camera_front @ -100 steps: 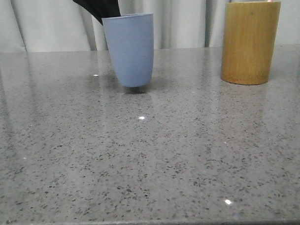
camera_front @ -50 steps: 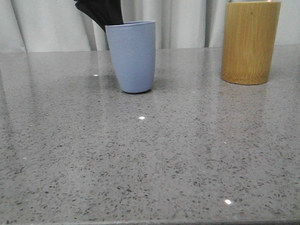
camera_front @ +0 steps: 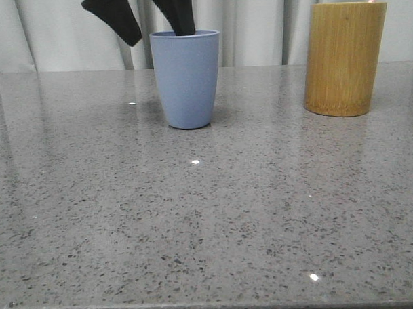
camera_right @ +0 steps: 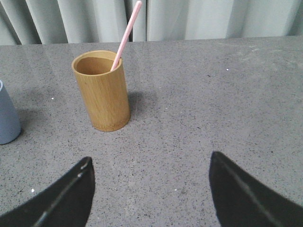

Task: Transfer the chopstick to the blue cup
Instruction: 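Open the left gripper and lift it away from the blue cup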

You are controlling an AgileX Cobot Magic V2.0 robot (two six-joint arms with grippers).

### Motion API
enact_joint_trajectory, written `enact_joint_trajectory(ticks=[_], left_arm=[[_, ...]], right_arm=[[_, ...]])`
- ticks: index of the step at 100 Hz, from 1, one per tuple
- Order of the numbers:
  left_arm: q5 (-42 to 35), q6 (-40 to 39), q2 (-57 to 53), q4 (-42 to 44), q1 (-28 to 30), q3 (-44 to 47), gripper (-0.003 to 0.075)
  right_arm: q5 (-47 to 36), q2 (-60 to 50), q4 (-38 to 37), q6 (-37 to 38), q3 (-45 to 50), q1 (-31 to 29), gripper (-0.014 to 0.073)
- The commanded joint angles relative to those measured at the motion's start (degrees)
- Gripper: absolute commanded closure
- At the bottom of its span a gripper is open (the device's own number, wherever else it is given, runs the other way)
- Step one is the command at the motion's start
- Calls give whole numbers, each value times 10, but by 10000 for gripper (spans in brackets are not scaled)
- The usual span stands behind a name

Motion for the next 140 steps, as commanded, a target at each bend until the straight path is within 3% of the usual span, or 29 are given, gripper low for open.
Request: enact_joint_trajectory(ticks=[1, 28, 49, 80, 108, 127, 140], left_arm=[[-11, -17, -51, -11, -5, -30, 131], [3, -21, -121, 47, 24, -36, 132], [5, -21, -207, 60, 94, 7, 134], [-86, -23, -429, 60, 210, 292, 134], [-143, -38, -638, 57, 241, 543, 134], [-150, -46, -731, 57, 241, 622, 134], [-152, -46, -750, 57, 241, 633, 134]], right_arm=[[-45, 11, 0, -2, -17, -5, 75], [-45, 11, 0, -2, -17, -5, 75], [-45, 11, 0, -2, -17, -5, 75], [-45, 11, 0, -2, -17, -5, 75], [-45, 11, 0, -2, -17, -5, 75], [-57, 11, 0, -2, -17, -5, 75], [-120, 16, 3, -2, -16, -5, 75]])
